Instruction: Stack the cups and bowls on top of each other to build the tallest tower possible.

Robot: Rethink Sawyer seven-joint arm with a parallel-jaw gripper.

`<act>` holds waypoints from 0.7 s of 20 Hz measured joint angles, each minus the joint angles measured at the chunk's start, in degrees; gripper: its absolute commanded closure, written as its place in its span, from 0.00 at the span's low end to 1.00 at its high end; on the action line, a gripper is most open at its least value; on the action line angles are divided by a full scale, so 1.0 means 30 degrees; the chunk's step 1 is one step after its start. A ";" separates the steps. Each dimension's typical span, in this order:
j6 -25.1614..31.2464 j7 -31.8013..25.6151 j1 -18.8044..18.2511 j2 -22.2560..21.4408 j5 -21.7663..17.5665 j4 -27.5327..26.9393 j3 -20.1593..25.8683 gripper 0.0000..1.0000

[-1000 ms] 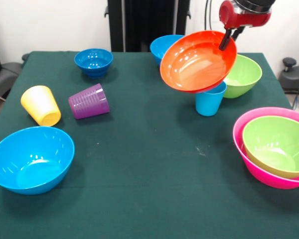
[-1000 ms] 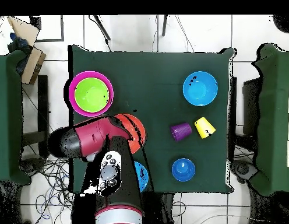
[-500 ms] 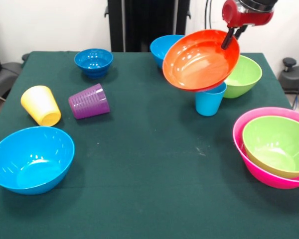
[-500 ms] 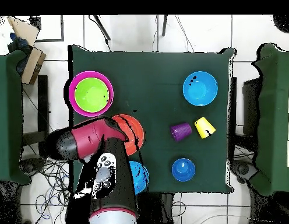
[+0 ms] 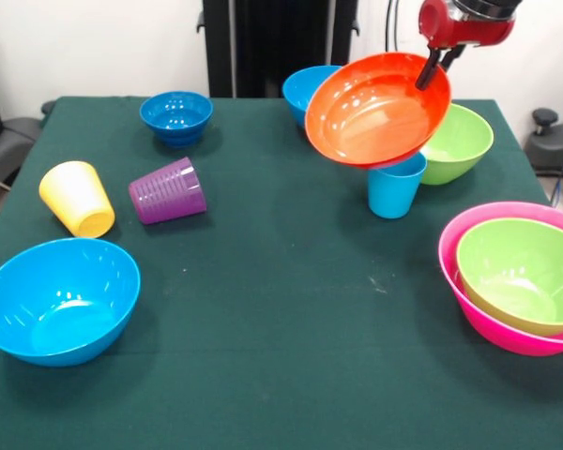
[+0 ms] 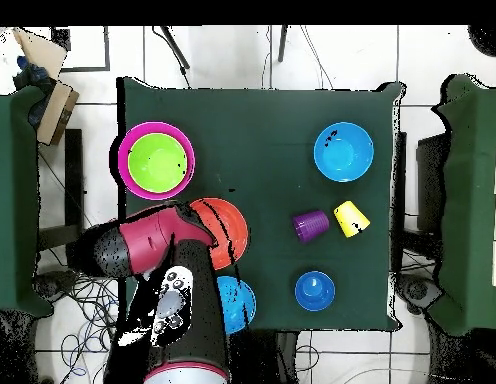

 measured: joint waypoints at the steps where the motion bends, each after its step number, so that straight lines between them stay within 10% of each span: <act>1: 0.0000 0.0000 0.0012 0.0000 -0.0004 0.0000 -0.0036 1.00; 14: -0.0004 0.0004 0.0191 0.0675 0.0194 -0.0125 -0.0334 1.00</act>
